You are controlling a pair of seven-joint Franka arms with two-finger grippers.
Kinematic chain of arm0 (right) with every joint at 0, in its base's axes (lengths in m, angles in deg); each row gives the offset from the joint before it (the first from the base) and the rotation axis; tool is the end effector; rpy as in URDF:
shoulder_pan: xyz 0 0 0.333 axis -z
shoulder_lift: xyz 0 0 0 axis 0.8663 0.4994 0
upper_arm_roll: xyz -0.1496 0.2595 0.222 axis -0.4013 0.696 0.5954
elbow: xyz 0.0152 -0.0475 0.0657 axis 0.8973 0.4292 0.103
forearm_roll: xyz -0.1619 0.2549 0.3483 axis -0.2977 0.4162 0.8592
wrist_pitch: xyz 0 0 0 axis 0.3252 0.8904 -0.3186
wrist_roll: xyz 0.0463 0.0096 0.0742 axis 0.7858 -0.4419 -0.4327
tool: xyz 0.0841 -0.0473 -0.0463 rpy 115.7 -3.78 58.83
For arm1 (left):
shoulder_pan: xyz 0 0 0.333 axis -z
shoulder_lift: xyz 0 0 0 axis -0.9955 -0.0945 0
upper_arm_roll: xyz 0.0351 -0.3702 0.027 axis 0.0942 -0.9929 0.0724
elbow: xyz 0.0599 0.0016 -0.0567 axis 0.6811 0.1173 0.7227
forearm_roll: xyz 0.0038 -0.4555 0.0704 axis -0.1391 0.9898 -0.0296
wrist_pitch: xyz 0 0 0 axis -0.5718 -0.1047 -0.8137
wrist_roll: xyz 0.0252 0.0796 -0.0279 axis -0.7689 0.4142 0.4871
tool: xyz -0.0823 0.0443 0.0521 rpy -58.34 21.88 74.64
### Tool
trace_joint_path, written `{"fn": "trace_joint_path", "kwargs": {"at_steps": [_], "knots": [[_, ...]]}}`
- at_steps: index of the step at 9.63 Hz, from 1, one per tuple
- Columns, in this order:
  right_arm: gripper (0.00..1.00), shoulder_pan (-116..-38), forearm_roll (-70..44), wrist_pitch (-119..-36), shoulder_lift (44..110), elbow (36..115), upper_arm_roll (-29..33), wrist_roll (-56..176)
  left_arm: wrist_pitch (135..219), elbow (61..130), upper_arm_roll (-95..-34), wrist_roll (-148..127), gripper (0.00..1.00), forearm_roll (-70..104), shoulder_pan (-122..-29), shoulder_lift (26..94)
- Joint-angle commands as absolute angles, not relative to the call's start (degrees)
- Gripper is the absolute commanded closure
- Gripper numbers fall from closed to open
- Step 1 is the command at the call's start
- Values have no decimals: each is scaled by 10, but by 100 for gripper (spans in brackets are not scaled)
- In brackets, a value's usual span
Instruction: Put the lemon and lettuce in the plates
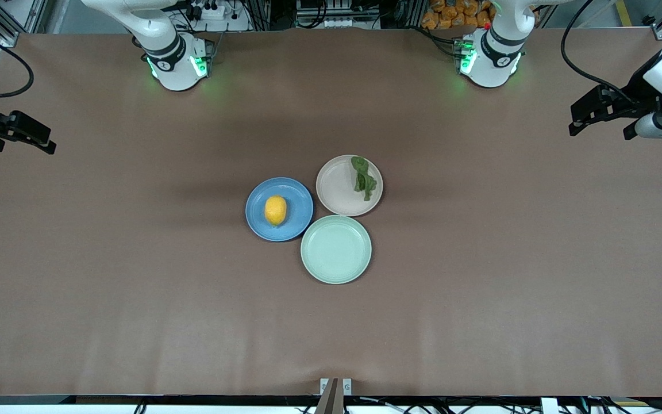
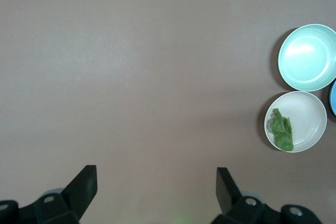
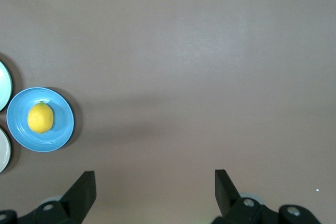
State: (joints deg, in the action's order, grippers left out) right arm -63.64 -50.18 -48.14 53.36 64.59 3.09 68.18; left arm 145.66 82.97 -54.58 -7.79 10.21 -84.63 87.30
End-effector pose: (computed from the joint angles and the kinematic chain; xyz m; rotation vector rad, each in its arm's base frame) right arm 0.6165 -0.0074 0.6991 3.1382 -0.1027 -0.0404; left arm 0.6005 -0.0908 0.7229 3.1065 -0.1197 0.0146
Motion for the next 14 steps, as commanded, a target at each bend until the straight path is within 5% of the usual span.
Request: {"fn": "trace_joint_path", "kwargs": {"at_steps": [1,14], "knots": [[0,-656,-511,-468,544,625,7,682,1452,820,-550,-62,0,111,-844,868],[0,-656,-500,-464,562,604,10,686,1461,822,-572,-73,0,81,-844,868]]}}
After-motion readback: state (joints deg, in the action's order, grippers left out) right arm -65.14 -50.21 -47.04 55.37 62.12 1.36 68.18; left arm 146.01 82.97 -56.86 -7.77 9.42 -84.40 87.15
